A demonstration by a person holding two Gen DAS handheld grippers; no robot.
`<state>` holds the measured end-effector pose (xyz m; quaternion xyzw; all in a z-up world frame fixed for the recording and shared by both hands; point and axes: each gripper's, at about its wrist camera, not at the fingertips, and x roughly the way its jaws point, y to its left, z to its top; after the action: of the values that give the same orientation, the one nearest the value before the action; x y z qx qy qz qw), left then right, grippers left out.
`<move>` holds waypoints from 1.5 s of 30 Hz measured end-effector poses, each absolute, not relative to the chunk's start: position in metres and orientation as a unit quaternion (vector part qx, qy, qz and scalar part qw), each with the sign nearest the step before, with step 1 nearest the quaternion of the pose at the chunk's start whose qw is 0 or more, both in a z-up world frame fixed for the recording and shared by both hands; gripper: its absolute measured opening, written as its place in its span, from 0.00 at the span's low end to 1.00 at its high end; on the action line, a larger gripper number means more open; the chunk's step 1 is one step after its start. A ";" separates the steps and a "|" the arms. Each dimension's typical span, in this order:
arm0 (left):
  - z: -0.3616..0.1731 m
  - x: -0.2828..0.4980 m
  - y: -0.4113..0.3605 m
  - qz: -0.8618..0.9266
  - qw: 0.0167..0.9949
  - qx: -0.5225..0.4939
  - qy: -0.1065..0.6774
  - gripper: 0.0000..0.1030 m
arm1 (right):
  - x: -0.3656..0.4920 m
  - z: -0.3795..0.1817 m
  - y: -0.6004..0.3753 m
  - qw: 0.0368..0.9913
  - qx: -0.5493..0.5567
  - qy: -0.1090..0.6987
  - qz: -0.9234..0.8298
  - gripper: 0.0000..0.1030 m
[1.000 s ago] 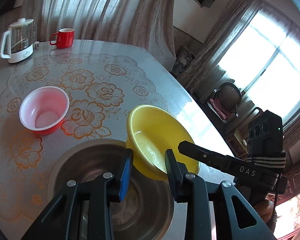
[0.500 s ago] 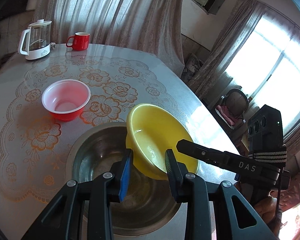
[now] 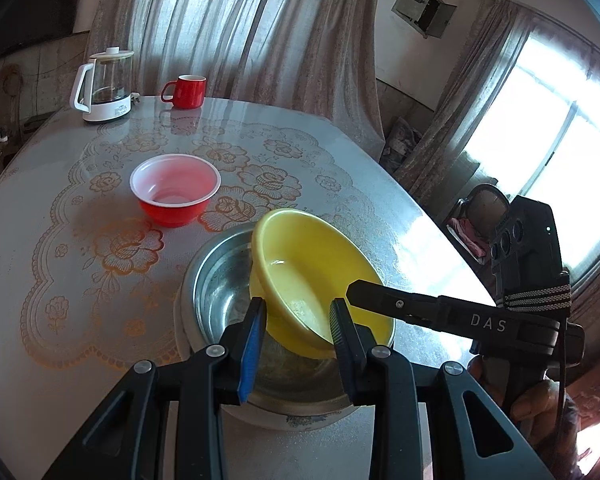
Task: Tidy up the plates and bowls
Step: 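Lower the yellow bowl into the steel bowl with the right gripper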
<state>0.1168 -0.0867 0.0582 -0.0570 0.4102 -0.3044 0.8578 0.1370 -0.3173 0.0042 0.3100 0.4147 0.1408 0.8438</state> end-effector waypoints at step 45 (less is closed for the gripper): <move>0.028 0.118 -0.072 -0.315 0.837 -0.098 0.437 0.31 | 0.112 0.007 -0.280 0.906 0.134 0.393 0.080 0.32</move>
<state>0.1184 -0.0715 0.0284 -0.0976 0.4366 -0.3150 0.8371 0.1116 -0.2800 0.0067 0.1335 0.3927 0.0798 0.9064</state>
